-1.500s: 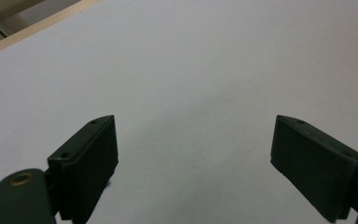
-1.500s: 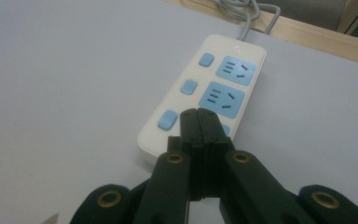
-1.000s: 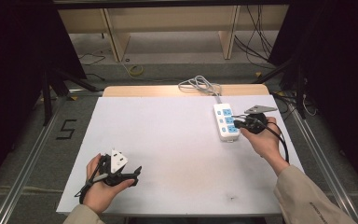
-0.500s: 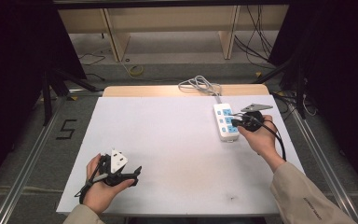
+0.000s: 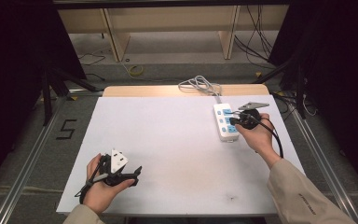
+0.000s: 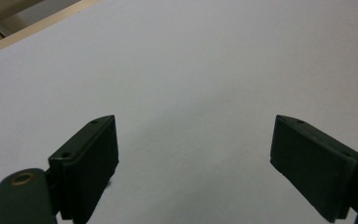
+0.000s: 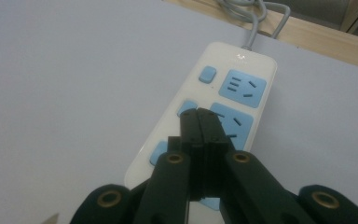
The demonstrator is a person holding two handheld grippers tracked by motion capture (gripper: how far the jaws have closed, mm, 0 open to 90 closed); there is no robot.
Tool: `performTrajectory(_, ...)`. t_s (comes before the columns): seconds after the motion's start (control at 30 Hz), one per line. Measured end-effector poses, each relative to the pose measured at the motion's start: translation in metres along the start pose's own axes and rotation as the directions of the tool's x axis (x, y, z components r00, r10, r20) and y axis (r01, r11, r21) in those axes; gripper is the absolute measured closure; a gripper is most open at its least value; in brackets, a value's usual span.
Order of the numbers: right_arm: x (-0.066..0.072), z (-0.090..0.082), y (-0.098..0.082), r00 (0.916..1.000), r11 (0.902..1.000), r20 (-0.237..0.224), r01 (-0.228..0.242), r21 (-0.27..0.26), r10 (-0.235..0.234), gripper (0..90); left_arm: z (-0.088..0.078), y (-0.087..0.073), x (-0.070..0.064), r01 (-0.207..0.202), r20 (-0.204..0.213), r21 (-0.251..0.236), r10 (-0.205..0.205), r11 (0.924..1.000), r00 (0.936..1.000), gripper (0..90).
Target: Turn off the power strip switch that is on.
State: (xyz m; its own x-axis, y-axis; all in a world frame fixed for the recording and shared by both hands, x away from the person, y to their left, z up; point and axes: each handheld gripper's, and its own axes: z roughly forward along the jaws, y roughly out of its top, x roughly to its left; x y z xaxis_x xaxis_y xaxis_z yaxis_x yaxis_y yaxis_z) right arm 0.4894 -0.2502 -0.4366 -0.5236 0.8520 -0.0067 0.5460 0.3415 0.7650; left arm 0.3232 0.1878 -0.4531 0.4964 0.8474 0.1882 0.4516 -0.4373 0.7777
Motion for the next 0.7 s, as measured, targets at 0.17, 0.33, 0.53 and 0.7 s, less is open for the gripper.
performTrajectory(0.17, 0.001, 0.004, 0.0, 1.0, 0.9999, 0.005, 0.008, 0.01, -0.008, 90.0, 0.0, 0.001, -0.001, -0.001, 0.0, -0.006, 0.001, 1.0, 1.0, 14.7)
performTrajectory(0.33, 0.002, 0.009, 0.003, 0.9999, 0.9999, 0.007, 0.012, 0.012, -0.012, 90.0, 0.0, 0.0, -0.001, 0.0, -0.001, -0.006, 0.0, 1.0, 1.0, 14.7)
performTrajectory(0.53, 0.001, 0.014, 0.004, 0.9999, 0.9998, 0.008, 0.008, 0.02, -0.008, 90.0, 0.0, 0.0, -0.001, 0.002, 0.0, -0.006, -0.002, 1.0, 1.0, 14.9)
performTrajectory(0.7, 0.002, 0.02, 0.007, 1.0, 0.9996, 0.006, 0.005, 0.027, -0.005, 90.0, 0.0, 0.0, -0.001, 0.003, 0.001, -0.005, -0.003, 1.0, 1.0, 14.9)
